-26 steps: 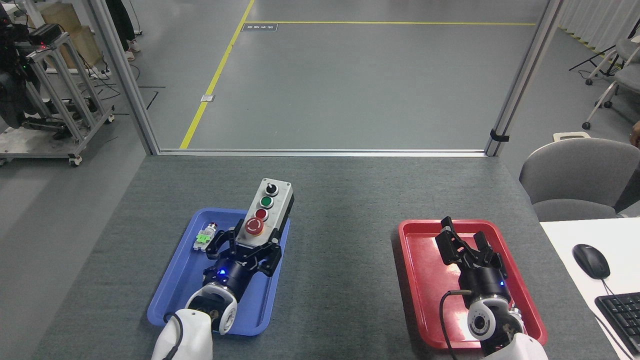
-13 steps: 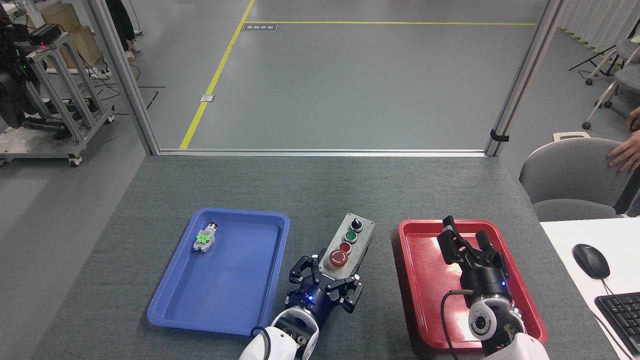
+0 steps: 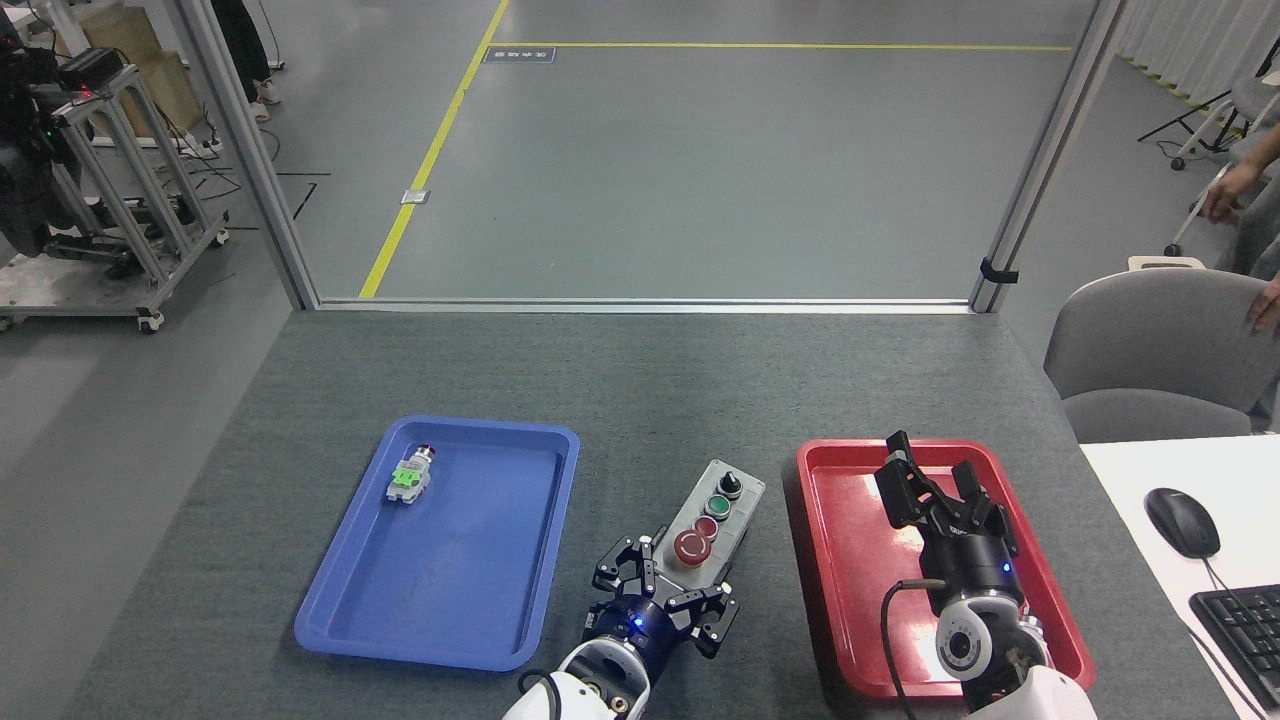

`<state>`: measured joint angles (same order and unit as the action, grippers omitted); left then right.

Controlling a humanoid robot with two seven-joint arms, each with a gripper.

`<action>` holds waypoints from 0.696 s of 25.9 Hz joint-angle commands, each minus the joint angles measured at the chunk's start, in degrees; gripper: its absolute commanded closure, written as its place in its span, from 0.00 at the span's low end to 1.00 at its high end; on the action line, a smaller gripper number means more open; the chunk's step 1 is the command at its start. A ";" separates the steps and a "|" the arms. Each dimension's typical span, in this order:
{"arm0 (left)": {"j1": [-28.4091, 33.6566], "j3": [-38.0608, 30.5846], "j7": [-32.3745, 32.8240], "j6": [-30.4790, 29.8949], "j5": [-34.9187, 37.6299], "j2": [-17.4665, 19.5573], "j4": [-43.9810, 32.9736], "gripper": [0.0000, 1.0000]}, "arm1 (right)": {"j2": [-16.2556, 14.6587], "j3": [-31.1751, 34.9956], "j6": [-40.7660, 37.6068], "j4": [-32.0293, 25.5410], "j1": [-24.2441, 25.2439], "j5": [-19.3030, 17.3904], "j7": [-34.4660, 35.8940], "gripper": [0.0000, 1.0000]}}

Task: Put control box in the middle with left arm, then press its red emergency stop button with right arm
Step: 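Set the control box down between the trays and open the left gripper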

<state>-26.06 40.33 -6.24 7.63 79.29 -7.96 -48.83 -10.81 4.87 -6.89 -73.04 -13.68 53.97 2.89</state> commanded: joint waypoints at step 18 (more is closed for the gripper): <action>17.79 -13.96 -0.08 1.68 -2.21 14.90 -44.77 0.01 | -0.88 -1.35 -2.69 0.18 -3.02 2.01 1.06 0.97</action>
<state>-8.71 30.27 -6.26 9.47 77.31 5.73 -90.06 -11.24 4.47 -8.03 -72.97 -15.41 54.78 3.36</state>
